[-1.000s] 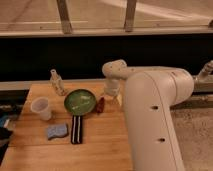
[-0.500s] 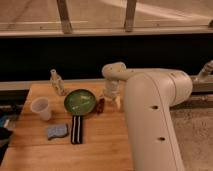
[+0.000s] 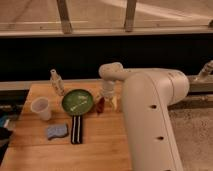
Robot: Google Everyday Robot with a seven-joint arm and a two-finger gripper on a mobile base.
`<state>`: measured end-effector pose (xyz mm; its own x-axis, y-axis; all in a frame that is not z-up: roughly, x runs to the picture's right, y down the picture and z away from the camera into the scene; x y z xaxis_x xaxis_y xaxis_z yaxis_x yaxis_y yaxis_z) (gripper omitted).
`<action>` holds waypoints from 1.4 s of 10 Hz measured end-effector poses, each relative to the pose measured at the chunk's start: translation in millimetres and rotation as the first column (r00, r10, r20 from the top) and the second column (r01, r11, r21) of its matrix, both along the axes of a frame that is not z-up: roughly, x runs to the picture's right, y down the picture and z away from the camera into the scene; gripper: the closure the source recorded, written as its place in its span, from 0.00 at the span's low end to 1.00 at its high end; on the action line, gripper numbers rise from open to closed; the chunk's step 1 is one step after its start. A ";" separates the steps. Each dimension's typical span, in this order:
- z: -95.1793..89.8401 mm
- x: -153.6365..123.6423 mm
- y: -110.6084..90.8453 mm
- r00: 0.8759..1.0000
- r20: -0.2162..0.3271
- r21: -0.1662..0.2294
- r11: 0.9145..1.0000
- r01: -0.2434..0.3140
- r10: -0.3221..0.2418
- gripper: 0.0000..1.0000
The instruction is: Place the pepper in the ceramic bowl
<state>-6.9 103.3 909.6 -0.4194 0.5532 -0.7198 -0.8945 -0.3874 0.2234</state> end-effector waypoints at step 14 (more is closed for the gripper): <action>9.1 -4.6 18.3 1.000 -0.009 -0.059 0.998 -0.029 0.029 0.76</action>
